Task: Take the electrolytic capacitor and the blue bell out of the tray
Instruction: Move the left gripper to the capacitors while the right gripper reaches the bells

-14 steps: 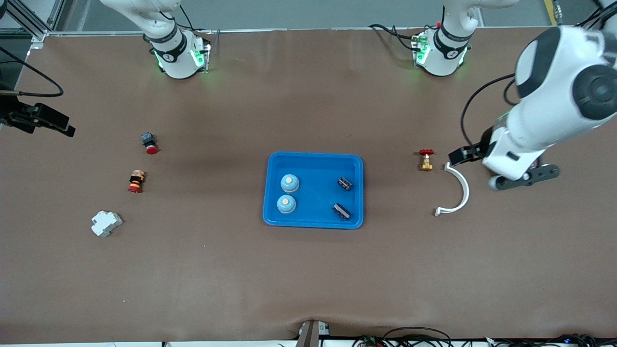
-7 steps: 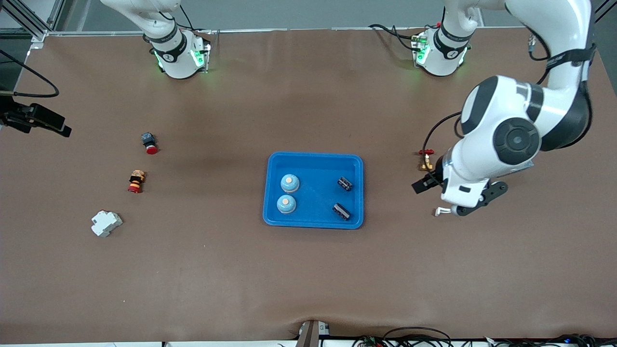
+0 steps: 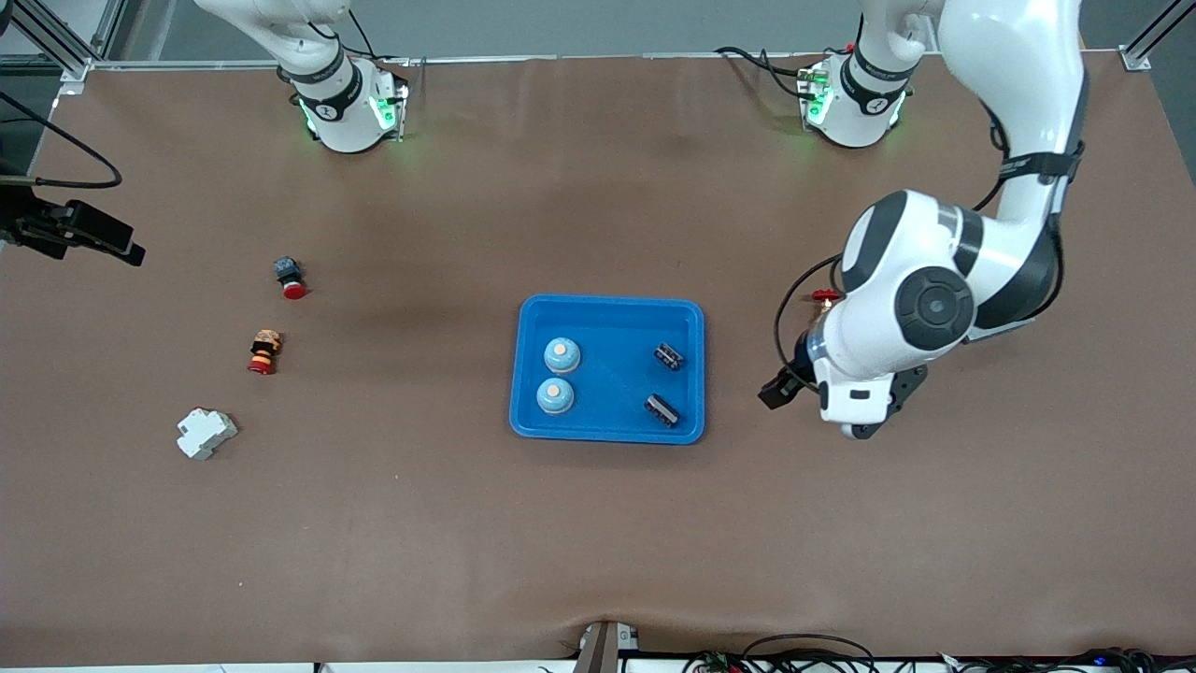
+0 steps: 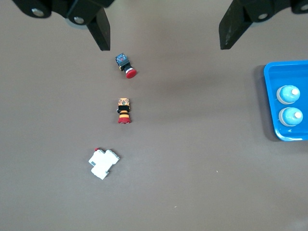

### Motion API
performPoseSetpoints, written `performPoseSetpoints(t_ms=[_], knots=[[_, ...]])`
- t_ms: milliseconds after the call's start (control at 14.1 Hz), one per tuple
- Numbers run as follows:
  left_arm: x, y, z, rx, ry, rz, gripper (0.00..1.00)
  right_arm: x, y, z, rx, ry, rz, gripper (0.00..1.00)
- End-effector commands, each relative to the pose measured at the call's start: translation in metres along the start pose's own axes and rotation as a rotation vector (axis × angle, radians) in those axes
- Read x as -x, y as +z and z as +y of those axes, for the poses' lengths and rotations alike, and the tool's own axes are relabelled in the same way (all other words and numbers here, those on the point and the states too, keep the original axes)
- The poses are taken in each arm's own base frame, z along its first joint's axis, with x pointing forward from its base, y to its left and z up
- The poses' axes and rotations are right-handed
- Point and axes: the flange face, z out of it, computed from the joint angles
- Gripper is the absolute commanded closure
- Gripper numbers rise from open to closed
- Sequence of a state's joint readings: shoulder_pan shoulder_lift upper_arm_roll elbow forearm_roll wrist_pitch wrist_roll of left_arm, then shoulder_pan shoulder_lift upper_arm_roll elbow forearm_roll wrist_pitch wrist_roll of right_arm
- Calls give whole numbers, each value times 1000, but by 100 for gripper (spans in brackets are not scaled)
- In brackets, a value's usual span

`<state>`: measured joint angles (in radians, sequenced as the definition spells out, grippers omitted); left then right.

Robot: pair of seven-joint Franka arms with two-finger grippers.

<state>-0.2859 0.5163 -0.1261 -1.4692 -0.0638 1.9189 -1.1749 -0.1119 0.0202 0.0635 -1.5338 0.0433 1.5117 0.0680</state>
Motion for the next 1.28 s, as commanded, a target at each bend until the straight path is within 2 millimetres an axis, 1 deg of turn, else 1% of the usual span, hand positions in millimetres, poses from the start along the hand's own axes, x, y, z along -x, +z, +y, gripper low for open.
performPoseSetpoints(t_ms=[0, 71, 142, 285, 356, 427, 498, 640, 711, 783, 854, 1067, 1209], knots=[[8, 17, 22, 55, -89, -1, 0, 5, 0, -25, -19, -25, 2, 0], [14, 21, 27, 66, -111, 2, 0, 6, 5, -40, -17, -20, -5, 0], [27, 32, 33, 58, -110, 0, 0, 7, 11, -58, -16, 4, -4, 0], [42, 47, 46, 87, -123, 7, 0, 9, 24, -95, -18, 69, 10, 0], [48, 58, 51, 93, -121, 7, 0, 9, 32, -115, -17, 76, 5, 0], [52, 67, 55, 106, -117, 9, 0, 8, 40, -132, -16, 85, 3, 0], [58, 77, 60, 115, -106, 15, 0, 3, 50, -145, -20, 88, 8, 0], [60, 91, 67, 138, -113, 20, 0, -3, 72, -177, -21, 76, 7, 0], [65, 96, 71, 149, -106, 23, 0, -3, 81, -193, -23, 85, 9, 0], [66, 101, 73, 162, -106, 25, 0, -2, 89, -207, -23, 92, 6, 0], [66, 103, 75, 173, -105, 27, 0, -3, 101, -221, -20, 95, -1, 0], [67, 114, 77, 175, -122, 27, 0, -1, 132, -248, 7, 127, -34, 0], [64, 126, 81, 214, -155, 31, 0, 0, 161, -269, 14, 158, -36, 0]])
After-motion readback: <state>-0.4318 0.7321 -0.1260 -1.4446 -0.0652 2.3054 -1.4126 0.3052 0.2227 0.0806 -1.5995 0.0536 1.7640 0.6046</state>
